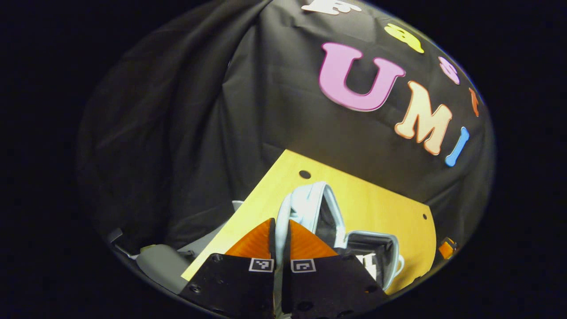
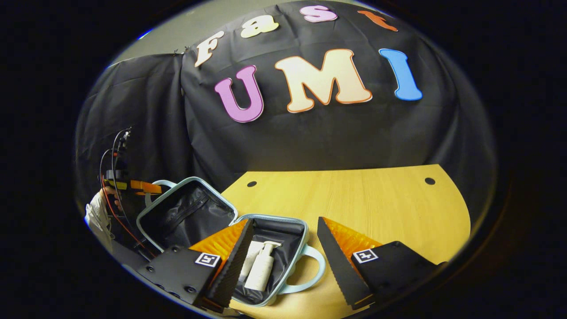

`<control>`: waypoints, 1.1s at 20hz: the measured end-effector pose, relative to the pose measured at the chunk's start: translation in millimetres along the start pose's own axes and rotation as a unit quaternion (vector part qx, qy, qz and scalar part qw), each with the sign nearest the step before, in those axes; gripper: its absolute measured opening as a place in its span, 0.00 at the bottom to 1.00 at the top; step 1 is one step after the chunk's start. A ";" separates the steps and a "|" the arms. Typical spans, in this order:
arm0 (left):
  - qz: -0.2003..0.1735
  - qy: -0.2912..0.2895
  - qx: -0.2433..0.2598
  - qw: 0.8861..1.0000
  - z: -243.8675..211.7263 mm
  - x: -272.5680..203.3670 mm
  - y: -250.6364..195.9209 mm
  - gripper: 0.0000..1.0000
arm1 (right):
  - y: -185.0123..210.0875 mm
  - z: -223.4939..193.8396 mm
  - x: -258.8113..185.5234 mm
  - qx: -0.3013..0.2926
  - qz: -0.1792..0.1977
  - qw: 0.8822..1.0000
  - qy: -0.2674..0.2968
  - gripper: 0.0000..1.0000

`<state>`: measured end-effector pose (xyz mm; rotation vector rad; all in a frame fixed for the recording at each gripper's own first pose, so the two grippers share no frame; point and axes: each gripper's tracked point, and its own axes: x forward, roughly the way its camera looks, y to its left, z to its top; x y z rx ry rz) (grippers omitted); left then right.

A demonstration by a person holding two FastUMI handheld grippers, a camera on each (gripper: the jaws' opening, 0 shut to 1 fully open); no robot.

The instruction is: First open the suitcase, pack the skin care products into it, and then close the suitcase.

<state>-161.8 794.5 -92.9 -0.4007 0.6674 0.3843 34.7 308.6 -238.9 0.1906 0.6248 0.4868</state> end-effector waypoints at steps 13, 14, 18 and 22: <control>-0.141 -0.022 0.066 0.988 -15.1 -32.4 -205.8 0.00 | -81.8 41.9 -72.1 0.005 -0.034 0.997 -0.072 0.88; -0.152 -0.017 0.070 0.986 -21.2 -33.3 -219.7 0.00 | -87.2 43.5 -76.3 0.006 -0.039 0.996 -0.075 0.92; -0.195 0.001 0.085 0.977 -51.1 -29.9 -274.8 0.00 | -108.0 48.8 -91.1 0.011 -0.056 0.995 -0.087 0.88; -0.235 0.040 0.096 0.966 -99.2 -22.4 -325.0 0.00 | -129.1 50.1 -110.1 0.014 -0.078 0.993 -0.093 0.93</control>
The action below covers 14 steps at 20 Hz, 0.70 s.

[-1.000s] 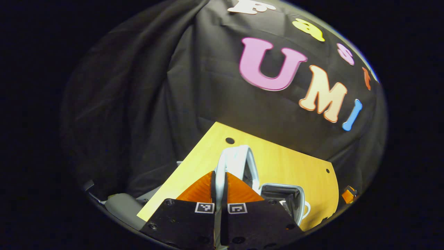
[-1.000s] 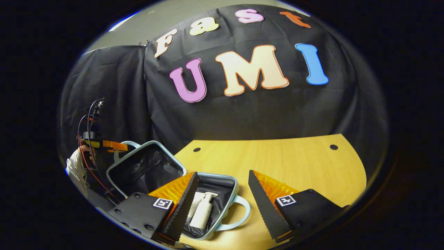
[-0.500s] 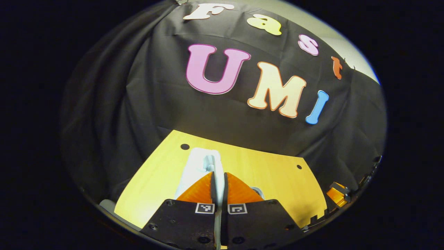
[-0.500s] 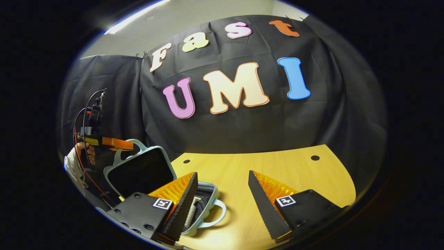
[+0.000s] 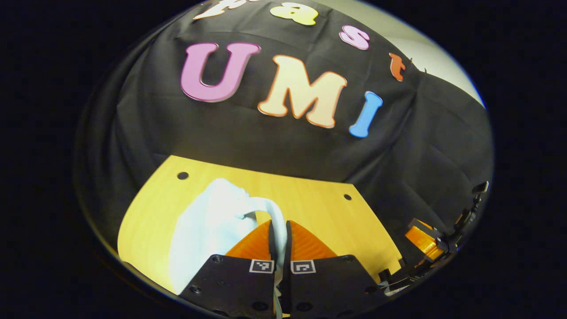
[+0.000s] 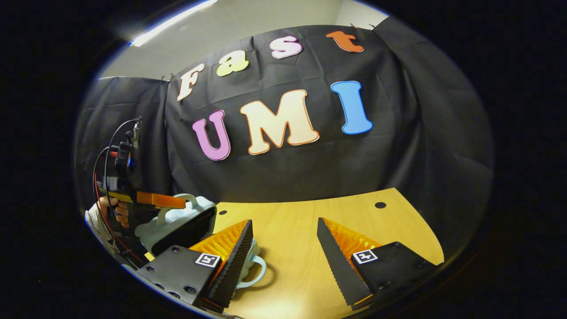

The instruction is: First open the suitcase, pack the skin care products into it, and then close the suitcase.

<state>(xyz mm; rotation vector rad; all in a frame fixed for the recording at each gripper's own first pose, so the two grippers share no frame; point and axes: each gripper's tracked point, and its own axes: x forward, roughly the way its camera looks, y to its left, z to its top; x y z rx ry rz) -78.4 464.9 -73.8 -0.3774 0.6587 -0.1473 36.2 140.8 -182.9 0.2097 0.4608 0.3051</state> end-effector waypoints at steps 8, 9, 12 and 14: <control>-0.032 0.087 0.021 0.995 -88.1 72.3 -49.8 0.00 | -54.2 1.2 -28.2 -0.002 -0.053 0.999 0.003 0.93; -0.032 0.095 0.025 0.995 -99.2 80.1 -50.8 0.00 | -59.8 1.1 -32.1 -0.003 -0.059 0.998 0.004 0.93; -0.026 0.127 0.037 0.991 -135.0 98.3 -51.8 0.00 | -77.0 -1.7 -42.7 -0.007 -0.077 0.997 0.009 0.93; -0.019 0.145 0.048 0.988 -156.8 109.6 -49.1 0.00 | -87.2 -2.5 -49.5 -0.011 -0.088 0.996 0.012 0.93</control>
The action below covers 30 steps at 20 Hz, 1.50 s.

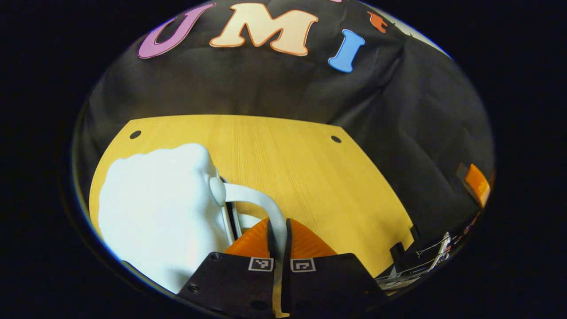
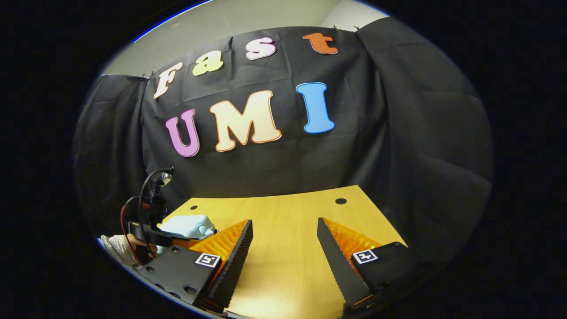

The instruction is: First open the suitcase, pack the skin care products into it, and then close the suitcase.

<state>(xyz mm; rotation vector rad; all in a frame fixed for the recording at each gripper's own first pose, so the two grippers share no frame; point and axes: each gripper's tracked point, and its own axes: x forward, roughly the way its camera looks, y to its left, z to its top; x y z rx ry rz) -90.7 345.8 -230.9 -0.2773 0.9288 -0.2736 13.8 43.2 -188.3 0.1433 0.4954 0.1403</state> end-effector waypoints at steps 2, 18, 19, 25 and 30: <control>0.009 0.002 0.020 1.000 -5.9 9.6 -1.7 0.00 | -8.7 -0.4 -4.4 -0.003 -0.008 1.000 0.001 0.93; 0.188 -0.358 0.106 0.908 139.4 -173.8 -113.4 0.83 | -28.8 68.3 -41.7 -0.029 0.066 0.993 -0.092 0.99; 0.189 -0.369 0.110 0.903 137.5 -186.6 -123.7 0.84 | -30.6 77.3 -45.0 -0.032 0.061 0.992 -0.106 0.99; 0.168 -0.413 0.137 0.884 135.1 -230.3 -155.8 0.94 | -17.6 118.9 -83.4 -0.032 0.029 0.981 -0.189 0.98; 0.150 -0.413 0.137 0.888 124.4 -250.7 -155.4 0.94 | 9.1 125.5 -112.5 -0.049 0.022 0.977 -0.208 0.98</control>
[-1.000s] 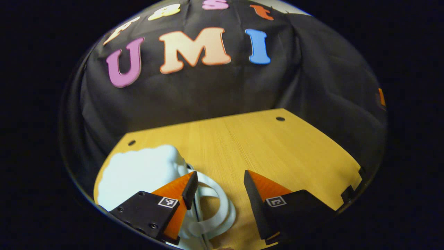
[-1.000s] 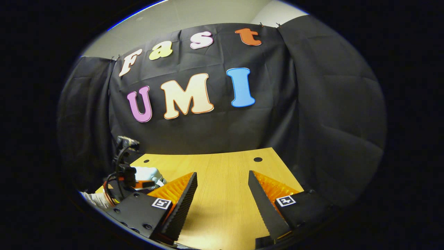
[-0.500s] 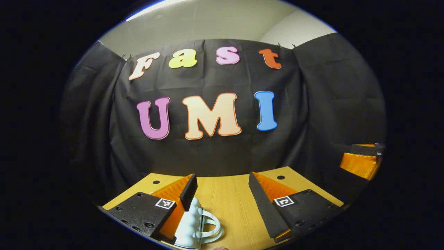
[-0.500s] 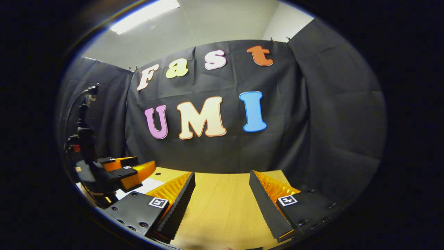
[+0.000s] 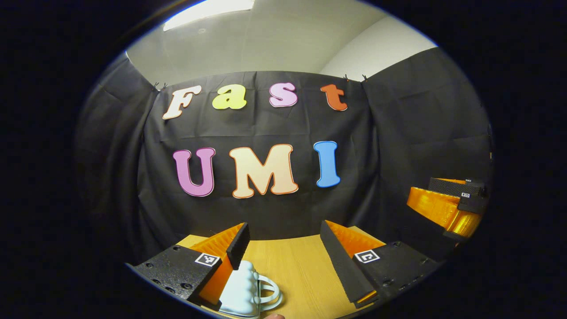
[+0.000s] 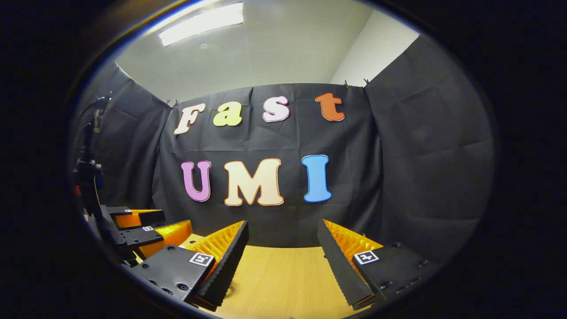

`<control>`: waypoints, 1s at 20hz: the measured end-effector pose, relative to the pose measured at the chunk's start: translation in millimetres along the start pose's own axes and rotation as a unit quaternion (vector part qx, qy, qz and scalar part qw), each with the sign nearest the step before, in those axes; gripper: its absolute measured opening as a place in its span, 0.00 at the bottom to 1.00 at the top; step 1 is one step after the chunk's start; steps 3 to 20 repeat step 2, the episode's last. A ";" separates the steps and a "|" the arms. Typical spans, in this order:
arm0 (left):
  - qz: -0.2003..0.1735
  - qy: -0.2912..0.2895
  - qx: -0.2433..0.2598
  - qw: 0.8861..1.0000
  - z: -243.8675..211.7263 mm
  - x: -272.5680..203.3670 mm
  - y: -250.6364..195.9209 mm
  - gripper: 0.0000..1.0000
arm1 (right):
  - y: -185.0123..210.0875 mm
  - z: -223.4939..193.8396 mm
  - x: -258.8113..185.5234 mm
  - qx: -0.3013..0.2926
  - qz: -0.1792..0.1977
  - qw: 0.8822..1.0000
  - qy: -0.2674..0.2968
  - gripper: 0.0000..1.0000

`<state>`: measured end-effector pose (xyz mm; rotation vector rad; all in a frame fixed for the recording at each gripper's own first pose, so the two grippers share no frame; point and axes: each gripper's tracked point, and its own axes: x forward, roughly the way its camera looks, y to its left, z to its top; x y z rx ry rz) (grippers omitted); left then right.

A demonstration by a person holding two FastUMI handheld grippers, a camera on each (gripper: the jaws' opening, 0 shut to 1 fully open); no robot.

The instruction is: First open the suitcase, pack the skin care products into it, and then close the suitcase.

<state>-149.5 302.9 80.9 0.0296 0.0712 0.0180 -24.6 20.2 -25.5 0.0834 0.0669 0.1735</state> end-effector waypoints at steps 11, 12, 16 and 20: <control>0.000 0.009 0.003 1.000 -3.5 -5.0 5.6 0.94 | 5.1 6.0 -7.3 -0.002 -0.004 1.000 -0.008 0.98; 0.000 0.009 0.003 1.000 -3.5 -5.0 5.6 0.94 | 5.1 6.0 -7.3 -0.002 -0.004 1.000 -0.008 0.98; 0.000 0.009 0.003 1.000 -3.5 -5.0 5.6 0.94 | 5.1 6.0 -7.3 -0.002 -0.004 1.000 -0.008 0.98; 0.000 0.009 0.003 1.000 -3.5 -5.0 5.6 0.94 | 5.1 6.0 -7.3 -0.002 -0.004 1.000 -0.008 0.98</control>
